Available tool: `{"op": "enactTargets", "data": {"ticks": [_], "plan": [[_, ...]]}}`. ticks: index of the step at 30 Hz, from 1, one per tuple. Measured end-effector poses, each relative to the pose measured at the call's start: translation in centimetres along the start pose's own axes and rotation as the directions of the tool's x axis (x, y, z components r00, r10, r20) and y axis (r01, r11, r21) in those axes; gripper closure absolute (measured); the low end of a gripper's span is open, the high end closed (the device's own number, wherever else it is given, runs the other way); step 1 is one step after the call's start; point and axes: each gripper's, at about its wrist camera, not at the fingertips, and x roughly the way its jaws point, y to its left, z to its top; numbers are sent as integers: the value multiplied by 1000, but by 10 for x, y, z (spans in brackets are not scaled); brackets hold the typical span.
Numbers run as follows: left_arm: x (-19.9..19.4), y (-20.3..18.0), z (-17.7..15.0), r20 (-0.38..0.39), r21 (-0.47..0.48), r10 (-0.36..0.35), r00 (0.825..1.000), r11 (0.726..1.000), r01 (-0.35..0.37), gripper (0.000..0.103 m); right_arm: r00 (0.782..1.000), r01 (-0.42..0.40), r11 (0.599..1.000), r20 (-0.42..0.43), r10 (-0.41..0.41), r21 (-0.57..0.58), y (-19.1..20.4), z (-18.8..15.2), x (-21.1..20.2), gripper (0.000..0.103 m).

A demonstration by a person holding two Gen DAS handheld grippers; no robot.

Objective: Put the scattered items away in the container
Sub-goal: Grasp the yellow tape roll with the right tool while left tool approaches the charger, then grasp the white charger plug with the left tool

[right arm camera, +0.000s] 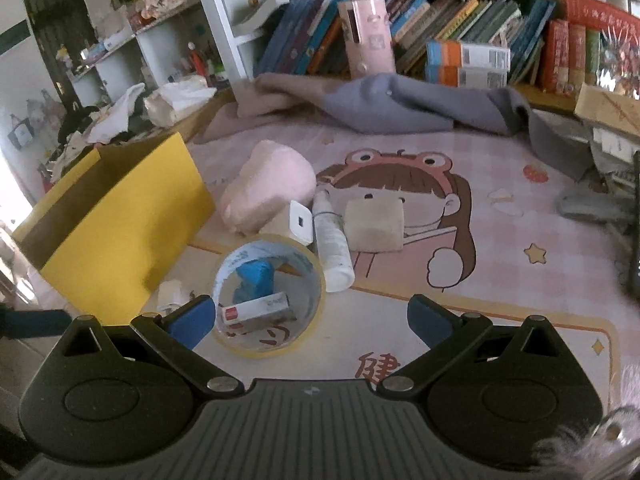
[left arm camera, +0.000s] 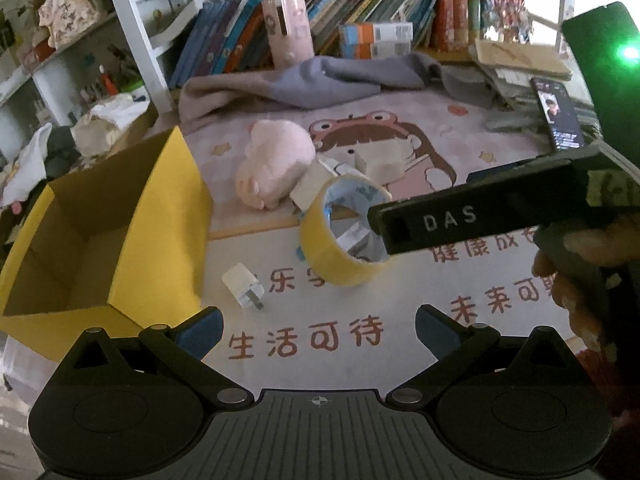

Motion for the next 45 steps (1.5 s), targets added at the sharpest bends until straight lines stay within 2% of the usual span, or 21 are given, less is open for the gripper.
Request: {"op": "enactTargets", "data": {"ticks": [13, 18, 22, 23, 25, 29, 34, 36, 39, 41, 45], "plan": [[3, -11, -4, -74, -10, 55, 996, 998, -56, 0, 996, -65, 997, -61, 63, -31, -1, 5, 32, 0], [0, -6, -6, -73, -29, 72, 995, 997, -75, 0, 991, -119, 990, -66, 114, -71, 12, 5, 39, 0], [0, -4, -5, -61, -30, 71, 996, 997, -73, 0, 990, -118, 990, -85, 112, -77, 17, 6, 54, 0], [1, -3, -5, -58, -30, 69, 996, 997, -71, 0, 990, -120, 990, -87, 114, -71, 16, 6, 57, 1], [2, -2, -4, -51, -32, 62, 997, 997, -64, 0, 987, -144, 988, -87, 138, -57, 15, 9, 58, 17], [8, 4, 0, -33, -59, 54, 998, 997, -56, 2, 987, -156, 986, -56, 153, -63, 12, 9, 44, 18], [24, 15, 10, 9, -116, 75, 997, 990, -73, 20, 994, -96, 993, 47, 99, -69, -1, 17, 4, 18], [38, 19, 14, -3, -156, 106, 994, 982, -105, 38, 995, -60, 997, 71, 64, -48, -10, 20, -7, 18], [55, 24, 18, -15, -210, 168, 986, 963, -167, 54, 997, -32, 999, 74, 35, -33, -20, 19, -17, 18], [67, 25, 20, -17, -229, 205, 979, 952, -204, 58, 998, -27, 999, 60, 28, -21, -25, 16, -21, 18], [84, 30, 25, -13, -279, 252, 968, 928, -246, 58, 999, -31, 999, 30, 31, -10, -30, 6, -25, 18]]}}
